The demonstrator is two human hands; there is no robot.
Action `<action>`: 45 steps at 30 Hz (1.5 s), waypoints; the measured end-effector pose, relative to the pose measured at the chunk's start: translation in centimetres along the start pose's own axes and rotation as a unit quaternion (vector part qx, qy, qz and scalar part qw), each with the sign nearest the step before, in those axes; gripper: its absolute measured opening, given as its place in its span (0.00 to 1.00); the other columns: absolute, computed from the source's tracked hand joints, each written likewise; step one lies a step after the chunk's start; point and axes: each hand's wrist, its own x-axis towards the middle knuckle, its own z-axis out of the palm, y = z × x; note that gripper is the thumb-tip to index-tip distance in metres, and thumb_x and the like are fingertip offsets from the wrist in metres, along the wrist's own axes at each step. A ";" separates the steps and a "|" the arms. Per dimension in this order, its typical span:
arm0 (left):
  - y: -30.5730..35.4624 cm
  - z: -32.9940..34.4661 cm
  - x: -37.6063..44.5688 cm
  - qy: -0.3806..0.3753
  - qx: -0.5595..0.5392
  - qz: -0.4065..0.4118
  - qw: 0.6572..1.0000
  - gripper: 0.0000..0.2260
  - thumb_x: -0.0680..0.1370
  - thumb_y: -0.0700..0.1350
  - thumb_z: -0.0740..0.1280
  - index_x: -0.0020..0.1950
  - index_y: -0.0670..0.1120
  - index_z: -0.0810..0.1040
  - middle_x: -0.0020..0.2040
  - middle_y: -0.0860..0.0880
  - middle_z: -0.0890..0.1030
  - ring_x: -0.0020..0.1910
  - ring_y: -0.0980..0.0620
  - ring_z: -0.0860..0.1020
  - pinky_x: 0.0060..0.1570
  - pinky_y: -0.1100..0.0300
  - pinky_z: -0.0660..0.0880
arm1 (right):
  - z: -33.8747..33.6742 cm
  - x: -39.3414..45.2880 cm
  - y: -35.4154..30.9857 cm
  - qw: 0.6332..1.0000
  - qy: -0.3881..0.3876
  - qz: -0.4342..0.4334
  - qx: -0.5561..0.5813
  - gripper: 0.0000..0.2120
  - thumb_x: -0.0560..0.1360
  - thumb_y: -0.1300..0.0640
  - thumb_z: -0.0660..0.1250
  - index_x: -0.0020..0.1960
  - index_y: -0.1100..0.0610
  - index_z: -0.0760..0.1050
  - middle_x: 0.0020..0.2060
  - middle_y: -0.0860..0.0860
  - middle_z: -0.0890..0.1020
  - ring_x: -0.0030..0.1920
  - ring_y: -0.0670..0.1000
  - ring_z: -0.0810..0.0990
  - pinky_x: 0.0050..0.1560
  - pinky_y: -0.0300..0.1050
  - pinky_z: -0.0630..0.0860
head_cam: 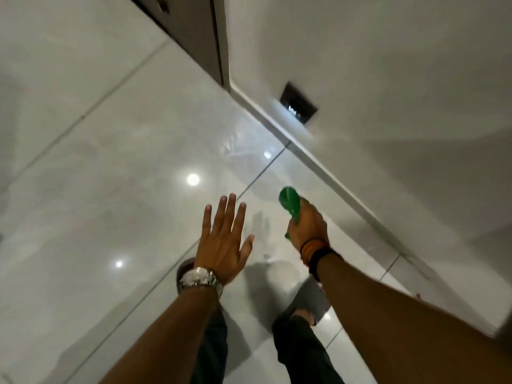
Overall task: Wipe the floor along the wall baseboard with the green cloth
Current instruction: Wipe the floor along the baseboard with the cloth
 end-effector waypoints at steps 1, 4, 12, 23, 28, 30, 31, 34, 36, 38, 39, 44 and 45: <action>-0.4 2.5 1.1 0.002 -0.005 -0.001 1.000 0.36 0.84 0.61 0.46 0.88 0.44 0.49 0.89 0.41 0.43 0.88 0.39 0.42 0.85 0.38 0.37 | 1.2 2.3 1.1 1.000 0.008 -0.018 -0.021 0.30 0.76 0.65 0.60 0.77 0.52 0.66 0.70 0.57 0.75 0.67 0.62 0.76 0.66 0.60 0.76; -2.0 8.5 4.9 0.025 -0.017 0.002 1.000 0.35 0.84 0.60 0.48 0.88 0.43 0.53 0.89 0.40 0.48 0.88 0.39 0.46 0.85 0.37 0.40 | 4.0 9.1 3.5 0.989 0.037 -0.101 -0.106 0.31 0.76 0.66 0.62 0.79 0.58 0.62 0.74 0.60 0.70 0.75 0.62 0.67 0.76 0.57 0.64; -9.2 18.3 15.7 0.088 0.005 -0.047 0.995 0.37 0.84 0.62 0.50 0.89 0.43 0.51 0.89 0.38 0.47 0.89 0.38 0.46 0.84 0.33 0.41 | 12.1 20.1 11.3 0.885 -0.060 -0.203 -0.414 0.42 0.79 0.46 0.64 0.82 0.58 0.44 0.82 0.58 0.51 0.82 0.58 0.49 0.80 0.65 0.47; -18.0 23.0 21.5 0.196 0.012 -0.136 0.971 0.38 0.85 0.62 0.54 0.89 0.44 0.48 0.90 0.39 0.47 0.89 0.39 0.45 0.85 0.32 0.43 | 14.3 26.3 17.5 0.852 0.064 -0.359 -0.375 0.32 0.84 0.44 0.52 0.83 0.56 0.47 0.82 0.61 0.51 0.82 0.62 0.48 0.81 0.62 0.48; -18.3 22.9 21.7 0.210 0.004 -0.126 0.970 0.38 0.84 0.60 0.55 0.89 0.45 0.49 0.90 0.40 0.49 0.89 0.40 0.47 0.85 0.33 0.43 | 12.8 29.3 14.5 0.824 0.018 -0.400 -0.400 0.30 0.85 0.44 0.48 0.82 0.58 0.50 0.82 0.61 0.53 0.82 0.63 0.49 0.79 0.65 0.52; -18.2 22.8 21.8 0.210 0.000 -0.122 0.970 0.38 0.83 0.59 0.55 0.89 0.45 0.50 0.90 0.40 0.49 0.89 0.40 0.47 0.85 0.34 0.43 | 13.1 30.7 11.6 0.770 -0.038 -0.479 -0.420 0.29 0.85 0.46 0.50 0.82 0.57 0.54 0.81 0.60 0.56 0.81 0.63 0.52 0.79 0.64 0.52; -18.2 22.7 21.8 0.212 -0.005 -0.123 0.970 0.38 0.83 0.59 0.56 0.89 0.45 0.51 0.90 0.40 0.50 0.89 0.41 0.48 0.86 0.34 0.43 | 13.6 31.3 9.7 0.748 -0.064 -0.509 -0.420 0.28 0.85 0.47 0.51 0.82 0.57 0.55 0.81 0.59 0.56 0.81 0.62 0.52 0.80 0.62 0.52; -18.2 22.6 21.8 0.227 -0.028 -0.135 0.964 0.36 0.82 0.55 0.57 0.88 0.43 0.55 0.89 0.41 0.52 0.89 0.42 0.50 0.86 0.36 0.45 | 16.2 33.0 3.3 0.741 -0.087 -0.525 -0.410 0.27 0.85 0.49 0.51 0.82 0.54 0.55 0.82 0.57 0.55 0.82 0.60 0.51 0.81 0.59 0.50; -18.3 22.7 22.0 0.238 -0.037 -0.149 0.959 0.35 0.82 0.54 0.57 0.88 0.42 0.56 0.89 0.41 0.54 0.89 0.43 0.51 0.87 0.38 0.44 | 18.2 34.6 -1.5 0.768 -0.061 -0.496 -0.400 0.27 0.84 0.49 0.50 0.82 0.53 0.53 0.82 0.55 0.53 0.82 0.59 0.49 0.81 0.58 0.48; -18.5 23.0 22.3 0.236 -0.036 -0.159 0.958 0.35 0.82 0.54 0.57 0.88 0.43 0.56 0.89 0.41 0.54 0.89 0.44 0.50 0.87 0.41 0.42 | 20.2 36.2 -6.2 0.790 -0.035 -0.473 -0.390 0.27 0.85 0.49 0.50 0.83 0.52 0.50 0.83 0.55 0.51 0.82 0.59 0.47 0.81 0.58 0.47; -18.5 23.1 22.2 0.233 -0.036 -0.159 0.959 0.36 0.82 0.54 0.57 0.88 0.43 0.55 0.89 0.41 0.54 0.89 0.44 0.50 0.87 0.42 0.42 | 21.0 36.8 -8.2 0.792 -0.027 -0.468 -0.390 0.27 0.85 0.49 0.49 0.83 0.51 0.50 0.83 0.54 0.51 0.82 0.59 0.47 0.81 0.58 0.47; -18.8 23.5 22.3 0.234 -0.031 -0.149 0.960 0.36 0.82 0.54 0.57 0.88 0.44 0.54 0.89 0.41 0.53 0.89 0.45 0.47 0.87 0.41 0.42 | 22.0 39.6 -13.0 0.828 0.009 -0.403 -0.389 0.27 0.85 0.47 0.48 0.82 0.46 0.46 0.83 0.53 0.47 0.82 0.60 0.44 0.81 0.61 0.47; -18.7 23.5 22.2 0.232 -0.031 -0.148 0.961 0.36 0.82 0.54 0.57 0.88 0.44 0.54 0.89 0.42 0.53 0.89 0.45 0.47 0.87 0.41 0.42 | 21.4 40.0 -12.5 0.844 0.022 -0.378 -0.381 0.27 0.85 0.47 0.48 0.82 0.46 0.45 0.83 0.54 0.47 0.82 0.61 0.44 0.81 0.61 0.46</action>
